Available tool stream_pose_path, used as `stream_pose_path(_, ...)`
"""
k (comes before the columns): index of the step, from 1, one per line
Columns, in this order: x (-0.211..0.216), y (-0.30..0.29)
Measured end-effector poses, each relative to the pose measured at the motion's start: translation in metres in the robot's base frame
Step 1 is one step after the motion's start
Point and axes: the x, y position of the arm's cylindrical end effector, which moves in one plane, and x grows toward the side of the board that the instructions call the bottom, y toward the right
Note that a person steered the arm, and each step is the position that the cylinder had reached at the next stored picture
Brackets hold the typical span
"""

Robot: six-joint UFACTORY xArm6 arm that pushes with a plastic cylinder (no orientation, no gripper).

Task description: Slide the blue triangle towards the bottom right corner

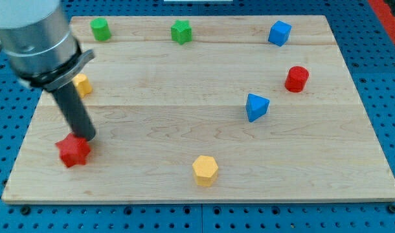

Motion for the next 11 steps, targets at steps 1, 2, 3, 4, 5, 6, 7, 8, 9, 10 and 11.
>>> stream_pose_path(1, 0.005, 0.010)
stream_pose_path(2, -0.031, 0.093)
stream_pose_path(3, -0.070, 0.162)
stream_pose_path(4, -0.078, 0.262)
stream_pose_path(5, -0.047, 0.324)
stream_pose_path(6, -0.023, 0.335)
stream_pose_path(7, -0.070, 0.322)
stream_pose_path(8, -0.102, 0.316)
stream_pose_path(9, -0.081, 0.364)
stream_pose_path(10, -0.029, 0.395)
stream_pose_path(11, 0.004, 0.394)
